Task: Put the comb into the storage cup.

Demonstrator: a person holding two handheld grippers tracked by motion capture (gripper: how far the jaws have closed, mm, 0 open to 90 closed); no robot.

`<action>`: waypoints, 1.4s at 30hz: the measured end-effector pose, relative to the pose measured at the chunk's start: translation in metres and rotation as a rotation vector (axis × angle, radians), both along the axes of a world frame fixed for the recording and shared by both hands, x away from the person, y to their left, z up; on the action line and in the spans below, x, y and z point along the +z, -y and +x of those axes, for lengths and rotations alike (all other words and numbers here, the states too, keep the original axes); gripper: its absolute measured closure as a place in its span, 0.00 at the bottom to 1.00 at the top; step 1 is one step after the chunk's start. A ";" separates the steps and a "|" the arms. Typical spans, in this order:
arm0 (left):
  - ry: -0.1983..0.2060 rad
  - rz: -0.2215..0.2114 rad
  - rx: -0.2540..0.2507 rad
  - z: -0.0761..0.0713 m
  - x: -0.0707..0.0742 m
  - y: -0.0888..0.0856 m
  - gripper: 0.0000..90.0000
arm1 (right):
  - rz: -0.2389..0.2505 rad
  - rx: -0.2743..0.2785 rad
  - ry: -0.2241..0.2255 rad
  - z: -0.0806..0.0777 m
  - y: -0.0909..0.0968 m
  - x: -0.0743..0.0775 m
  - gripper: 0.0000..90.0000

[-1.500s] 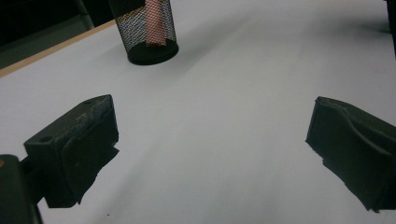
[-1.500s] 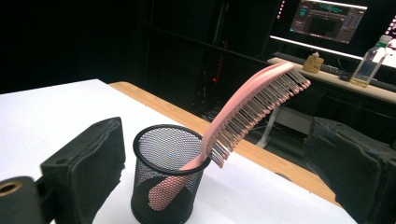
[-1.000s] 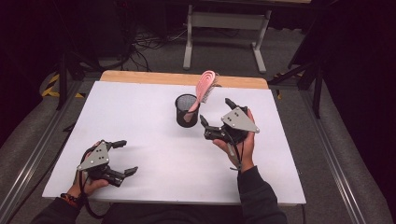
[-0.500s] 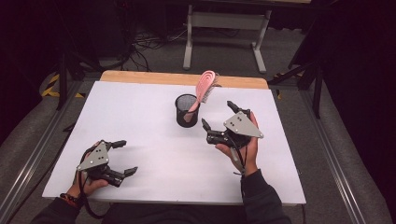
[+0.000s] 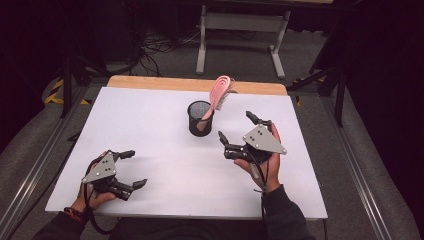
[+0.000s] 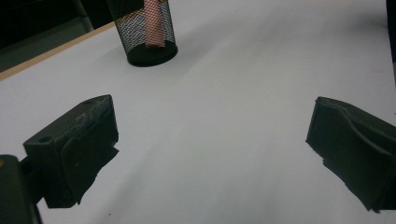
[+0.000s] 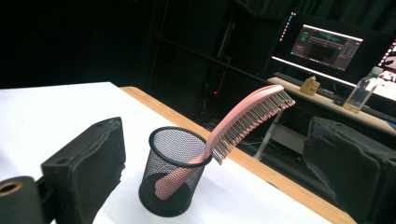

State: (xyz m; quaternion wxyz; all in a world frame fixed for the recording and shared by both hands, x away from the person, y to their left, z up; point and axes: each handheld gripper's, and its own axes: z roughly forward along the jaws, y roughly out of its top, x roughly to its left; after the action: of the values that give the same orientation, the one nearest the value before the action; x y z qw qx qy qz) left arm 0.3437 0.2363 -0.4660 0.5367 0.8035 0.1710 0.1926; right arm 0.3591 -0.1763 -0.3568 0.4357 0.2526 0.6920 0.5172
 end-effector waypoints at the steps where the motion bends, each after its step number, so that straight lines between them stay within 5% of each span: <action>1: 0.000 0.000 0.000 0.000 0.000 0.000 0.03 | -0.002 0.001 0.002 -0.001 0.000 0.000 0.07; 42: -0.001 0.001 0.003 0.000 0.000 -0.001 0.03 | -0.053 0.018 0.021 -0.028 0.016 -0.009 0.07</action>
State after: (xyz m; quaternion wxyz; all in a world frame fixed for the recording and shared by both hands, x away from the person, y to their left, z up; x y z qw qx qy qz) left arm 0.3437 0.2369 -0.4658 0.5359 0.8036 0.1726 0.1932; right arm 0.3307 -0.1924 -0.3661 0.4447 0.2292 0.7030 0.5054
